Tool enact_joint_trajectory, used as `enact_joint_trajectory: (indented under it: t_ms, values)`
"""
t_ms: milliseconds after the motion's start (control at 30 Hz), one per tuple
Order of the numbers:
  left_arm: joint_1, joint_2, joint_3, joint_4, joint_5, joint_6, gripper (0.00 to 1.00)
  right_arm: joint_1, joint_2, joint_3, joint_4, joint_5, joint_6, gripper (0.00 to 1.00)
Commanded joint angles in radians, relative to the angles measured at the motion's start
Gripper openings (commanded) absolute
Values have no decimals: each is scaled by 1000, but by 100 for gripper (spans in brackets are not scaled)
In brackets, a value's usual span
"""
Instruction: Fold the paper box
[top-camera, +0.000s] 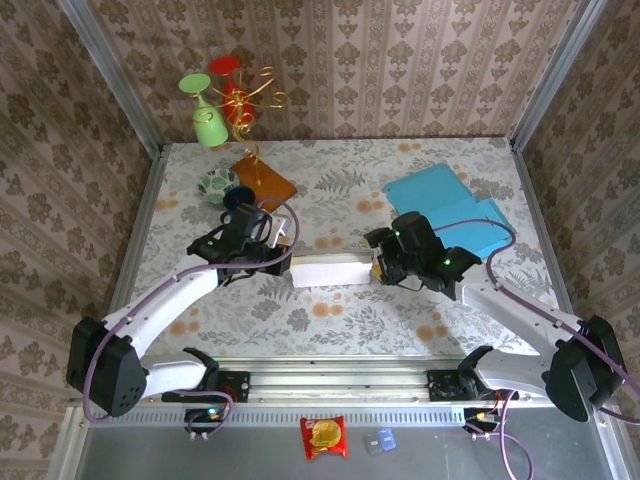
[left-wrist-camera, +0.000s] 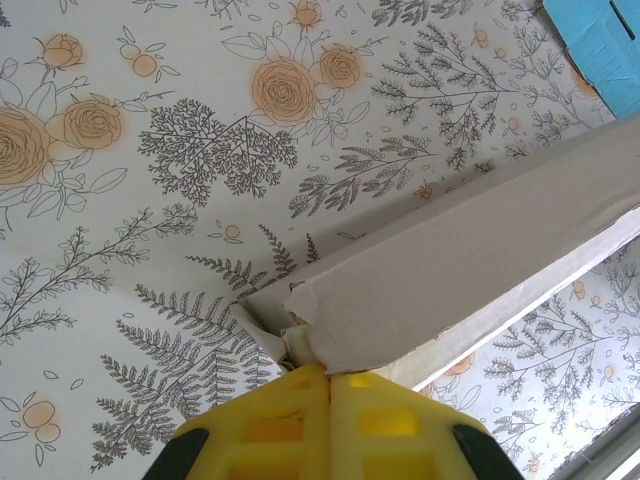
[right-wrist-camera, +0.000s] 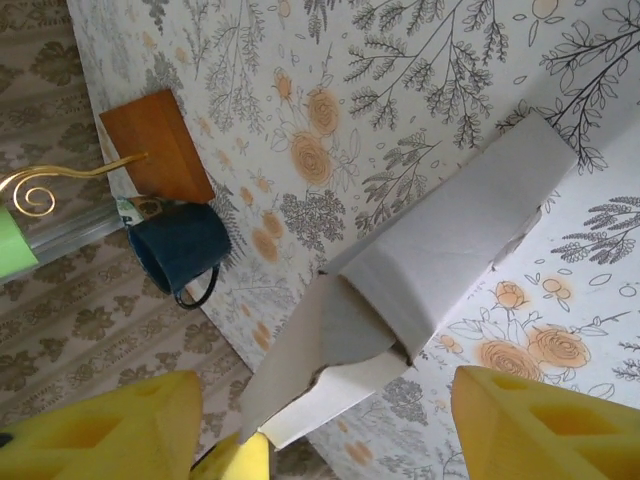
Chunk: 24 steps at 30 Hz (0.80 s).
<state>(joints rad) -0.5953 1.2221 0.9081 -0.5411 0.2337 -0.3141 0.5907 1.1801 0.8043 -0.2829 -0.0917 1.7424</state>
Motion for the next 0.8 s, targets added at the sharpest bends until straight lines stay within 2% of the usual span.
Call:
enact_joint_trajectory:
  t_ms: [0,367,467,633,767]
  values:
    - [-14,28,-26,-96,-10,-20,0,0,7,-41,90,1,122,61]
    - [-14,11,-14,-92,7,-63,0,0,17,-96,134,44,141,39]
    - [-12,-8,-2,-88,26,-124,9,0,25,-94,116,45,139,37]
    - [9,-91,6,-48,40,-384,24,0,30,-86,77,48,135,35]
    - [17,-171,0,-53,-83,-734,34,0,34,-83,70,50,135,34]
